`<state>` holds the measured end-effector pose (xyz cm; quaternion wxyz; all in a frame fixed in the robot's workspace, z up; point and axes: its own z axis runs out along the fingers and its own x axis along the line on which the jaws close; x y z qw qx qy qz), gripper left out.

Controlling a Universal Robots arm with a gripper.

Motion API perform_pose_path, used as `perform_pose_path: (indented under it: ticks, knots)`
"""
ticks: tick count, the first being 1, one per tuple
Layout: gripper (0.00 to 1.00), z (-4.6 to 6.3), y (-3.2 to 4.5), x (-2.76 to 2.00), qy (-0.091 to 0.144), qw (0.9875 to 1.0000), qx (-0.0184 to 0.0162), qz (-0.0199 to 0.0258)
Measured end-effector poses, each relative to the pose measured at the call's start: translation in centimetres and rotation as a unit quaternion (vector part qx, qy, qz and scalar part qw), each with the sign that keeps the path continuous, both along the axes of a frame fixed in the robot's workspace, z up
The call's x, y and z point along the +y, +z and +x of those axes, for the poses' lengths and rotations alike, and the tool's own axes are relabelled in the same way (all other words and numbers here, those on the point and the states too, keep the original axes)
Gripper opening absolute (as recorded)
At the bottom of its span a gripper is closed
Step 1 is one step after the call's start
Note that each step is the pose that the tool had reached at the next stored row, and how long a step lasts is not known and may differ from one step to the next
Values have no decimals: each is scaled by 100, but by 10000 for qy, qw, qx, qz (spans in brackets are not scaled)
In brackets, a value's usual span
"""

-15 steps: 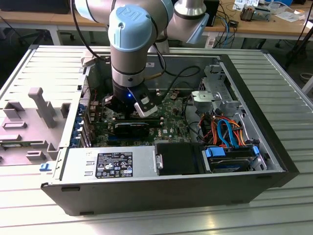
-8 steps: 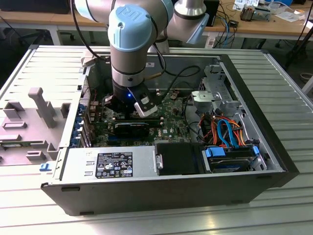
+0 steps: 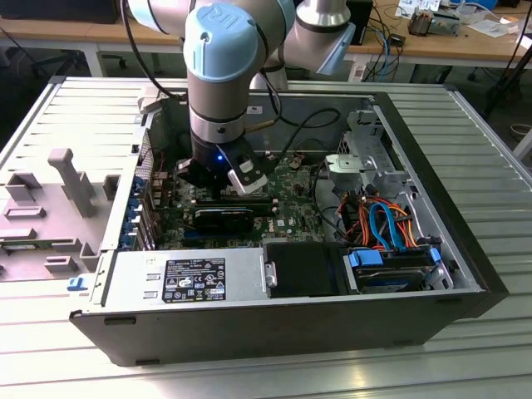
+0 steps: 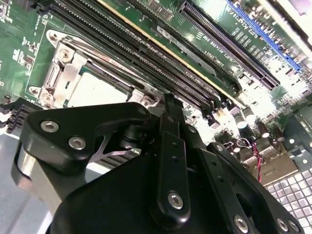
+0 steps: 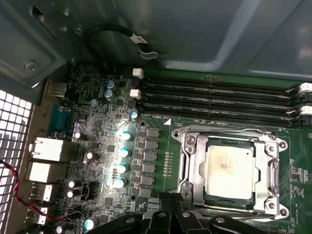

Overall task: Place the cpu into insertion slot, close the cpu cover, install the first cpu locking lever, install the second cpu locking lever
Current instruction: 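Install the second cpu locking lever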

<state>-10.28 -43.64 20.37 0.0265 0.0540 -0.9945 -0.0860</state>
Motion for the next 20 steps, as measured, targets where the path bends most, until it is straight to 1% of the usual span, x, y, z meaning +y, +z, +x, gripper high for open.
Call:
perform_pose_path:
  ticks: [2, 4, 5, 6, 7, 8, 10, 12, 13, 14, 20]
  knots:
    - [11, 2, -3, 2, 1, 10000, -1, 16]
    - [11, 1, 3, 0, 1, 10000, -1, 19]
    - [11, 2, 36, 1, 1, 10000, -1, 19]
    - [11, 2, 101, 1, 1, 10000, -1, 20]
    - [11, 2, 119, 1, 1, 10000, 0, 20]
    - [11, 2, 119, 1, 1, 10000, 0, 21]
    - [11, 2, 120, -31, 1, 10000, 0, 64]
    - [11, 6, 120, -58, 1, 10000, 2, 92]
    - [11, 8, 120, -81, 1, 9999, 3, 117]
    - [11, 10, 120, -99, 1, 9999, 3, 132]
    - [11, 29, 120, -136, 1, 9999, 9, 144]
